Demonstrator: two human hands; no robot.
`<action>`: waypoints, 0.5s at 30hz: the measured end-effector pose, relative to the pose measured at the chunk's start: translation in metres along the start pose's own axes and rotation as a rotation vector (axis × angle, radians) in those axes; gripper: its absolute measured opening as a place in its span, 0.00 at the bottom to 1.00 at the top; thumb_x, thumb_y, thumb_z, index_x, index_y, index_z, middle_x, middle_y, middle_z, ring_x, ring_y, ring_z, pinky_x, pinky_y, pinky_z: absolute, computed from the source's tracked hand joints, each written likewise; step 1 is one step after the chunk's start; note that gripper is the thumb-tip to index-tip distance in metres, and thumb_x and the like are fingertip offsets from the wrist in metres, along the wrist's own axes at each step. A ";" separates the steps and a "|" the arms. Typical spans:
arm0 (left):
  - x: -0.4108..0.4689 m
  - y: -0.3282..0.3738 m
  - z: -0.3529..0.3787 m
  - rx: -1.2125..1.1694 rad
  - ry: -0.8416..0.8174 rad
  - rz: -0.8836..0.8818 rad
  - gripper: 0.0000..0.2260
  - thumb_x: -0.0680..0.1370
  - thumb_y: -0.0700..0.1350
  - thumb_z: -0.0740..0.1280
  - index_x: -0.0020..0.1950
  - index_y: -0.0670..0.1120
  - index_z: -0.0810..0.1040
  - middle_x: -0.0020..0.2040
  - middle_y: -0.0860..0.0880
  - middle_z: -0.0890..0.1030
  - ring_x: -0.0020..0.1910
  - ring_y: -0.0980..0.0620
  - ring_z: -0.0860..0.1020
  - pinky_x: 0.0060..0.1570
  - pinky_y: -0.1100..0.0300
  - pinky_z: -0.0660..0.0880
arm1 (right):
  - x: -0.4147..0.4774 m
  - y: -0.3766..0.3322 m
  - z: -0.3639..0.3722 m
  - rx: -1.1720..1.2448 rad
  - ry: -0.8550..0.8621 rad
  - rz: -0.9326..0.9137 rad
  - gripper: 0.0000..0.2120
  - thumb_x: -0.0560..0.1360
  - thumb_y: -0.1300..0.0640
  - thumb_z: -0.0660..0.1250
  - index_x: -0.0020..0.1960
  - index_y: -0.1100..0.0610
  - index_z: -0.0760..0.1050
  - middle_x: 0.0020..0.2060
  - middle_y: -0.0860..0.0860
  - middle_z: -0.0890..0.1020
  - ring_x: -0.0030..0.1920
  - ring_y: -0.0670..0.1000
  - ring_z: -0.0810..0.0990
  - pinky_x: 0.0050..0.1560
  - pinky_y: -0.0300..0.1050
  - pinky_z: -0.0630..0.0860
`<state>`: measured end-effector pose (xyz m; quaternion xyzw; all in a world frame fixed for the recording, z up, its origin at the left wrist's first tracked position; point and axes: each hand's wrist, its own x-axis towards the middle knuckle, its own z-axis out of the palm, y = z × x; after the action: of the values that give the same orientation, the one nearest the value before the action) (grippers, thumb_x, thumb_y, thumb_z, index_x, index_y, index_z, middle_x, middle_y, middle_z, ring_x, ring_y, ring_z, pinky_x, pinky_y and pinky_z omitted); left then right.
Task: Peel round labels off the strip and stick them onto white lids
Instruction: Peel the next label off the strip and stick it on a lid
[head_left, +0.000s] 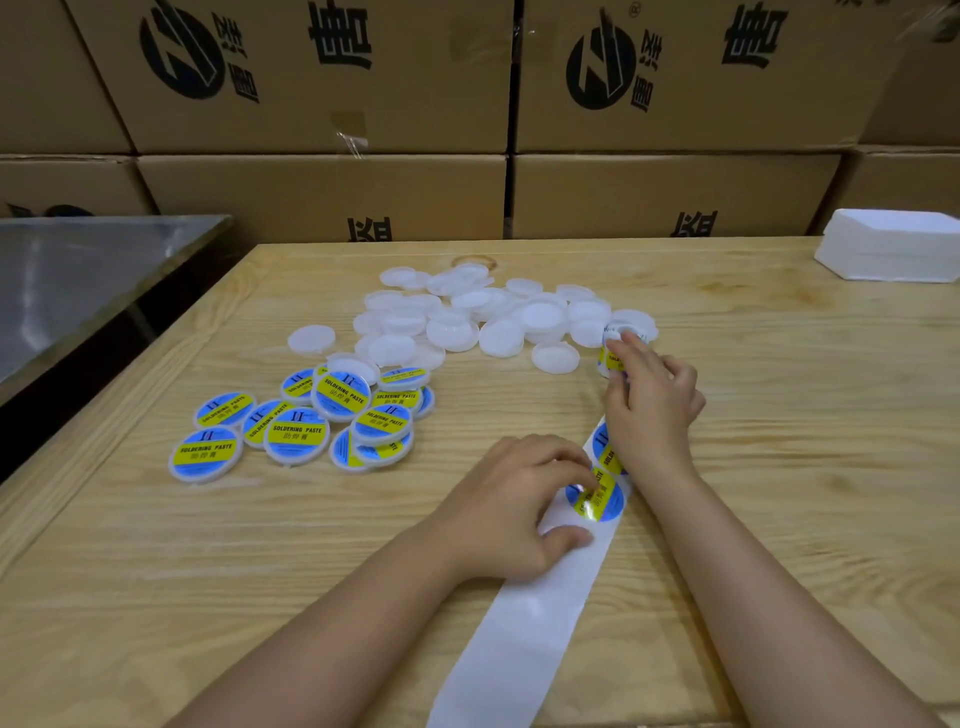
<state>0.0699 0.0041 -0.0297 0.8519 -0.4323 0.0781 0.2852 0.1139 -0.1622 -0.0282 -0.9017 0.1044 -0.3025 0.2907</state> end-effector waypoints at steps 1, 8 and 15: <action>0.001 -0.002 0.000 0.013 -0.007 -0.036 0.21 0.71 0.49 0.73 0.62 0.46 0.77 0.65 0.51 0.74 0.65 0.53 0.70 0.65 0.60 0.62 | -0.001 -0.001 -0.002 0.015 0.028 -0.034 0.17 0.76 0.64 0.60 0.63 0.53 0.75 0.65 0.47 0.74 0.62 0.57 0.66 0.58 0.44 0.56; 0.005 -0.009 0.007 0.144 -0.095 -0.168 0.29 0.76 0.56 0.65 0.74 0.46 0.64 0.76 0.52 0.59 0.76 0.56 0.52 0.72 0.60 0.48 | -0.008 -0.013 -0.025 -0.081 -0.321 -0.017 0.08 0.72 0.62 0.64 0.46 0.57 0.81 0.45 0.52 0.82 0.48 0.54 0.78 0.45 0.43 0.72; 0.007 -0.013 0.009 0.103 -0.107 -0.217 0.29 0.77 0.54 0.64 0.75 0.47 0.60 0.76 0.52 0.59 0.75 0.57 0.53 0.72 0.61 0.48 | -0.009 -0.030 -0.044 -0.452 -0.759 -0.098 0.15 0.69 0.49 0.72 0.41 0.62 0.76 0.34 0.53 0.74 0.36 0.51 0.71 0.33 0.42 0.66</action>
<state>0.0832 0.0001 -0.0400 0.9101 -0.3475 0.0235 0.2245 0.0800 -0.1549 0.0139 -0.9937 0.0108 0.0671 0.0894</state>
